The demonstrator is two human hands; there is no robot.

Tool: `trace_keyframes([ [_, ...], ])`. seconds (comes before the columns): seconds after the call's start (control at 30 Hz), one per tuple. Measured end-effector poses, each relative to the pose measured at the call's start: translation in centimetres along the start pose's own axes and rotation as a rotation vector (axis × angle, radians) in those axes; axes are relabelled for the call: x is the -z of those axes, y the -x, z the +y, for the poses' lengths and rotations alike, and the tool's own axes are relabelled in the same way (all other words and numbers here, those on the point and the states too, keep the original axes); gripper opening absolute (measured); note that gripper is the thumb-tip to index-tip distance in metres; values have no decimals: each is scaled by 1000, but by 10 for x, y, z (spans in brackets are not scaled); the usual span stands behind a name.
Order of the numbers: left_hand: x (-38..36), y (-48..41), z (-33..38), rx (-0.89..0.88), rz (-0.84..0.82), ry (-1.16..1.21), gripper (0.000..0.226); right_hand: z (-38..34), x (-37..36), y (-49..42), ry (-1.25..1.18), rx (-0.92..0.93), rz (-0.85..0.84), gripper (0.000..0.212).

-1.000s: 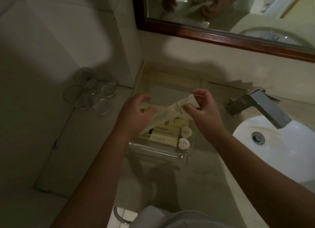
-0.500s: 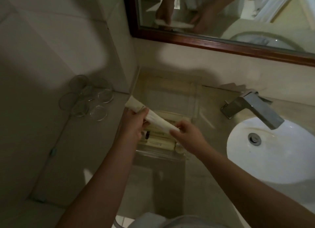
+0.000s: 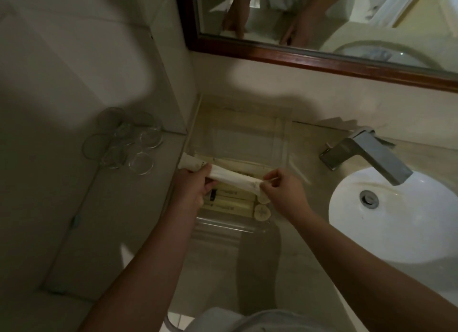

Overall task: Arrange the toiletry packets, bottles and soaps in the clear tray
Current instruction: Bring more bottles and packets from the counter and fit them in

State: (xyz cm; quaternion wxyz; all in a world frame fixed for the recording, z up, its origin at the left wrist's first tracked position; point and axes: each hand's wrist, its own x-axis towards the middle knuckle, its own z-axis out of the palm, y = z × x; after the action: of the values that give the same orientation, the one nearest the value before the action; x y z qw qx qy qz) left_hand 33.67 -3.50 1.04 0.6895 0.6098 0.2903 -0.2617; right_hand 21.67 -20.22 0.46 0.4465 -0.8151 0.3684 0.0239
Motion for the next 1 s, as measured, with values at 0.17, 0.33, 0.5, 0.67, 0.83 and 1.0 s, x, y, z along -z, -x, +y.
trace_keyframes([
  [0.17, 8, -8, 1, -68, 68, -97, 19, 5, 11, -3, 71, 20, 92, 24],
  [0.33, 21, -21, -5, -260, 105, -501, 26, 1, 14, -6, 276, 87, 200, 24],
  [0.5, 26, -20, -2, -420, 242, -1044, 46, 3, 10, -9, 371, 118, 233, 21],
  [0.67, 23, -25, 2, -428, 252, -1128, 43, 2, 8, -10, 438, 154, 253, 21],
  [0.83, 28, -27, 2, -449, 316, -1204, 31, 4, 6, -11, 453, 148, 239, 23],
  [1.0, 29, -32, 4, -484, 329, -1239, 32, 2, 7, -12, 488, 131, 208, 22],
])
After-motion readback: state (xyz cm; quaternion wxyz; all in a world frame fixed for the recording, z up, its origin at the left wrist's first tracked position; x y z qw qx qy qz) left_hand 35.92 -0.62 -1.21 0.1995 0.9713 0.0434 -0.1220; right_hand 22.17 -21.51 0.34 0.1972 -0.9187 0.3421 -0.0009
